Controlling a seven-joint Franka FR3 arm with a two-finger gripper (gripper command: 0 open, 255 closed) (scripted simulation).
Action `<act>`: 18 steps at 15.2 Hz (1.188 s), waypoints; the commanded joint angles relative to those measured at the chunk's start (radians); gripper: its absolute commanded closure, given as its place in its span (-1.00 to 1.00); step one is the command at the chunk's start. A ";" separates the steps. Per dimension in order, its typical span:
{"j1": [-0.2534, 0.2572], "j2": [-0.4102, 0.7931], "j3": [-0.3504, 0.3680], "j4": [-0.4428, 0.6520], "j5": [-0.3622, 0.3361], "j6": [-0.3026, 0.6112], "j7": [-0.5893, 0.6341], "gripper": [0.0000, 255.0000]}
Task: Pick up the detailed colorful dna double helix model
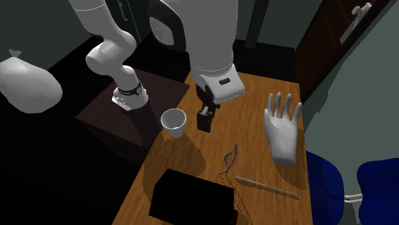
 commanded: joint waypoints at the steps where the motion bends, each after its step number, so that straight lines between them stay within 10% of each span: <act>1: -0.006 0.081 -0.008 0.065 0.034 0.015 -0.038 -1.00; 7: -0.061 0.332 -0.011 0.328 0.137 -0.006 -0.145 -1.00; 16: -0.061 0.351 -0.006 0.252 0.147 0.088 -0.156 -1.00; 17: -0.061 0.351 -0.006 0.251 0.147 0.089 -0.155 1.00; 18: -0.061 0.350 -0.006 0.250 0.147 0.089 -0.155 1.00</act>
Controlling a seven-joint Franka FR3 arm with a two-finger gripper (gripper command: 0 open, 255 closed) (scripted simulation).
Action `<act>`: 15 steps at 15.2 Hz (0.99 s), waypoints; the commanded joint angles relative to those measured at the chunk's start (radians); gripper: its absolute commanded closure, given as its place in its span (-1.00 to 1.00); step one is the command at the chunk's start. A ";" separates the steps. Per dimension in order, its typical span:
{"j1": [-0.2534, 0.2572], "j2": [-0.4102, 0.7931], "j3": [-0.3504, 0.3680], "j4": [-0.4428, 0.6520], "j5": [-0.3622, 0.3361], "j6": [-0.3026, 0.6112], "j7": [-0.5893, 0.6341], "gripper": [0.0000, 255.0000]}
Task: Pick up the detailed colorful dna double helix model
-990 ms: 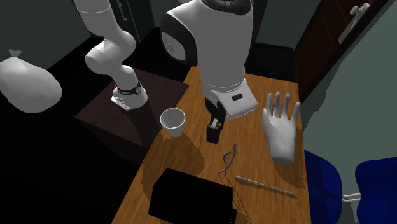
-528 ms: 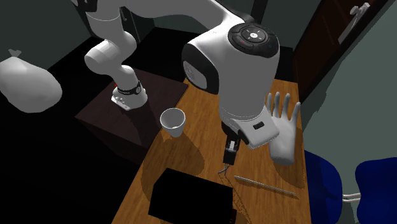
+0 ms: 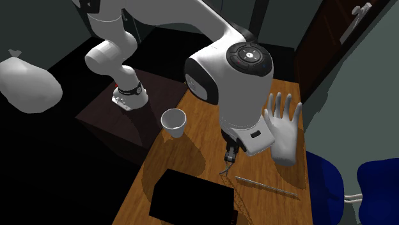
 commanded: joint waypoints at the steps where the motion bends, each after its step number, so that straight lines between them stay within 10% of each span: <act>1: 0.000 0.000 0.000 -0.002 0.000 0.002 0.000 1.00; 15: -0.001 -0.017 -0.004 0.070 -0.010 -0.086 0.010 1.00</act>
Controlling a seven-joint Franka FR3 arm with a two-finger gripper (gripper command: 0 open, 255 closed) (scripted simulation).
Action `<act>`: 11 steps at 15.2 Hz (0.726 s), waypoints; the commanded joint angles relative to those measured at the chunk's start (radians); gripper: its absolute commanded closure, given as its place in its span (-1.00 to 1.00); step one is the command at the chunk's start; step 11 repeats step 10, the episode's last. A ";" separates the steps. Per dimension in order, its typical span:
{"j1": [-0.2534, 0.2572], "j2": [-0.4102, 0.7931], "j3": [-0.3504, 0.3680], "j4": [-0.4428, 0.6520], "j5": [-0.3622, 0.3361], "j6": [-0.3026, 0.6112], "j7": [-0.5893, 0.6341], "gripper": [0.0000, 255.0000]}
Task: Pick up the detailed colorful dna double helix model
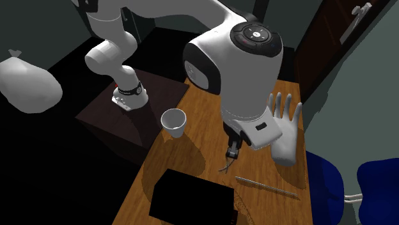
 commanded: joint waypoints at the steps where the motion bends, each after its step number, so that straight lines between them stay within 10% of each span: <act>1: 0.000 -0.007 -0.001 0.016 -0.003 -0.023 0.003 1.00; 11: -0.004 -0.012 -0.004 0.105 -0.008 -0.116 0.011 1.00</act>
